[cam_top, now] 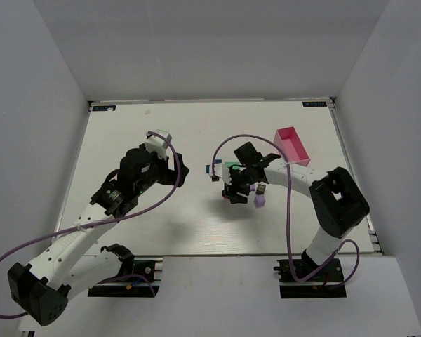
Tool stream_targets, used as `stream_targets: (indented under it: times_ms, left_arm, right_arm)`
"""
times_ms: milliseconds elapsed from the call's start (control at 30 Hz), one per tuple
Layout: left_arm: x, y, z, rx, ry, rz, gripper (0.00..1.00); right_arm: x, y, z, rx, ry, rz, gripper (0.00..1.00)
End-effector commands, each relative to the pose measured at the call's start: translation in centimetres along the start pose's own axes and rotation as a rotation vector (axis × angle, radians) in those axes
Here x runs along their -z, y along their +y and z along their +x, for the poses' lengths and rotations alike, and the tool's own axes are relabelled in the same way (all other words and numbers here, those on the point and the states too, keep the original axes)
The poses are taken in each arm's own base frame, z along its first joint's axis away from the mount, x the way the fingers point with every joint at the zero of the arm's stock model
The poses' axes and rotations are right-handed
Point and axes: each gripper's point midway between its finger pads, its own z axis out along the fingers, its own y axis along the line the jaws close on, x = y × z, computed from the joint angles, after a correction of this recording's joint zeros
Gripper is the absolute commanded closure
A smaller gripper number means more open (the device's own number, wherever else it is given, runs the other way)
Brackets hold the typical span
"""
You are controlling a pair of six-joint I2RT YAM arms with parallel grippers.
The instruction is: Build the wood block tower
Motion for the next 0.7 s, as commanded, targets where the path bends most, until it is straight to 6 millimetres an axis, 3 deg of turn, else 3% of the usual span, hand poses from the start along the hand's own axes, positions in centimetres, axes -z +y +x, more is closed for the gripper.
stream_targets:
  times_ms: [0,467,567,667]
  left_arm:
    - [0.4,-0.4,-0.5,0.005,-0.028,0.029,0.03]
    - [0.3,-0.4,-0.1,0.004,-0.019,0.027,0.03]
    - [0.3,-0.2,-0.2,0.005,-0.021,0.018,0.03]
    - [0.3,-0.2,-0.2,0.005,-0.021,0.018,0.03]
  right_arm:
    - [-0.1,-1.3,-1.6,0.010,-0.023,0.035,0.28]
    - [-1.7,-1.5,-1.4,-0.015,0.010,0.032,0.28]
    - [-2.0,-1.6,-1.4,-0.016,0.015,0.032,0.36]
    - [-1.6,-1.4,-1.7,-0.005,0.011,0.033,0.54]
